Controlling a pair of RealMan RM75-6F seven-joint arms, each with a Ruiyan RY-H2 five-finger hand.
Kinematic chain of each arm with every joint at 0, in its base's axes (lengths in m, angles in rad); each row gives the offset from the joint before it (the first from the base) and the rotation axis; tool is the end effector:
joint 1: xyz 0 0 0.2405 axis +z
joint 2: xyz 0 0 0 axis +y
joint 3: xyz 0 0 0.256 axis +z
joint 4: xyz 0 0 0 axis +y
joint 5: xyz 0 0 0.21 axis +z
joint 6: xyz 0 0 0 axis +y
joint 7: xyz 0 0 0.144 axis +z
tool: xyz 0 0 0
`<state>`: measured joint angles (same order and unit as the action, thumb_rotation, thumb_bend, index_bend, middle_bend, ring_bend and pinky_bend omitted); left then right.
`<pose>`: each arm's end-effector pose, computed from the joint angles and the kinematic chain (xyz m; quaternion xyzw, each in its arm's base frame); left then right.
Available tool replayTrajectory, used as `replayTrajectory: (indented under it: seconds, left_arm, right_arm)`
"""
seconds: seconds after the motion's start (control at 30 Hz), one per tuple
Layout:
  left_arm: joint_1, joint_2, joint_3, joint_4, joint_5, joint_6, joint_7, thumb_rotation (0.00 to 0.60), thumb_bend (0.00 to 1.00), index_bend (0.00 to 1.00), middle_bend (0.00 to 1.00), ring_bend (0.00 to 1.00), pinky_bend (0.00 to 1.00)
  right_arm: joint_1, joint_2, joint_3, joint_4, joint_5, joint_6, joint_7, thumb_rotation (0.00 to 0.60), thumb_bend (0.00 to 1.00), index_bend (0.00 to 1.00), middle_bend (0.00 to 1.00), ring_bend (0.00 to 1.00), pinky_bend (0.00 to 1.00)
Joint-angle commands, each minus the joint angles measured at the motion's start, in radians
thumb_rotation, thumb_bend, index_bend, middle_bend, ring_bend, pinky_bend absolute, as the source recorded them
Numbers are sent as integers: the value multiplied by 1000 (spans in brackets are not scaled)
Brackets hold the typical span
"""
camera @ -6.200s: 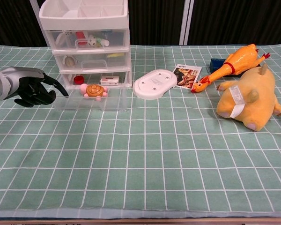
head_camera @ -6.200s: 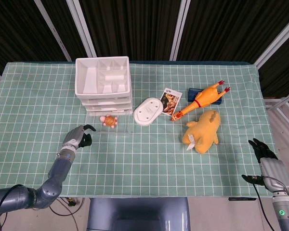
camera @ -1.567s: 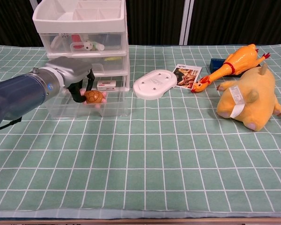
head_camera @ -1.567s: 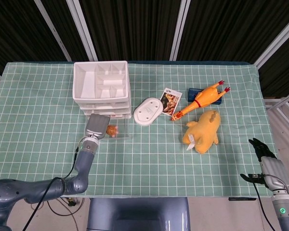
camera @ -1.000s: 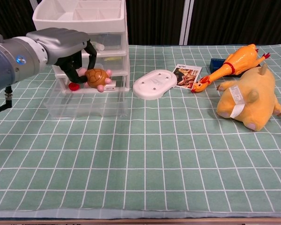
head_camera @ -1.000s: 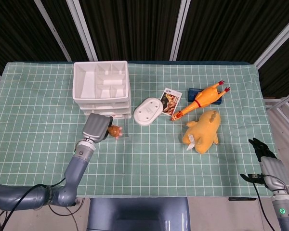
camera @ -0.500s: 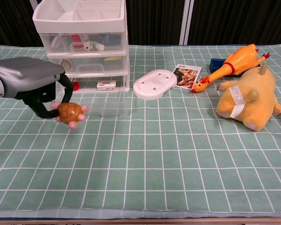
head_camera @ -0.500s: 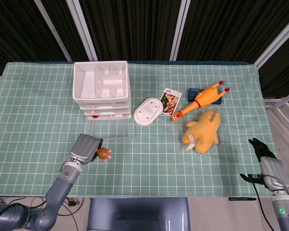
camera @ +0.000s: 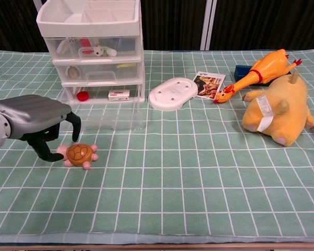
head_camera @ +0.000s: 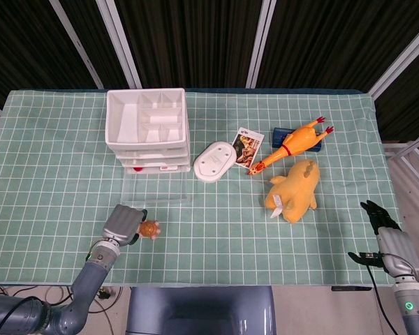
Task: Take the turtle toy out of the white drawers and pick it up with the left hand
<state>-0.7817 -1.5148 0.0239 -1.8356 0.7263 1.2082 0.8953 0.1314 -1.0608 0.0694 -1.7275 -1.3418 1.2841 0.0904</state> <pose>-0.1547 0.2701 -0.0235 -0.7958 -0.3463 -0.1954 0.4566 -0.3120 -0.1943 0.1498 0.5575 -0.5056 0.3675 0.5464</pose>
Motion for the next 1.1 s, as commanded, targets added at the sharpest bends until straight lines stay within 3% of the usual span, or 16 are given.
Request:
replayTrajectory:
  seconds: [0.03,0.13,0.23,0.4,0.5,0.63,0.87,1.1]
  left_arm:
    - [7,3,-4,1,17,10,-13,600,179,330,1000,1000,1000]
    - [16,19,-12,-11,54,32,-35,600,170,304,953,968,997]
    - [37,46,-17,-36,117,70,-73,600,169,187,728,759,851]
    - [116,138,17,-92,303,180,-187,600,168,44,247,248,385]
    - [189,201,58,-106,418,259,-272,600,163,6,35,52,167]
    - [268,262,98,-91,503,344,-345,600,140,0,0,0,39]
    - [408,335,138,13,556,464,-479,600,109,0,0,0,34]
    - [529,301,162,148,563,498,-625,600,108,0,0,0,21]
  right_arm:
    - [0,0,0,0,0,0,-1,600,95,0,0,0,186]
    - [0,0,-1,0,0,0,-3,600,96,0,0,0,185]
    - [0,-1,-1,1,-2,2,-5,600,96,0,0,0,185]
    - [-1,-3,-2,5,-8,7,-11,600,98,0,0,0,185]
    - [-1,-4,-2,5,-9,8,-14,600,99,0,0,0,185]
    - [-2,-6,-2,6,-10,12,-22,600,99,0,0,0,186]
    - [-5,-16,2,13,-15,34,-51,600,100,0,0,0,186]
    - [-6,-27,1,20,-28,49,-72,600,108,0,0,0,185]
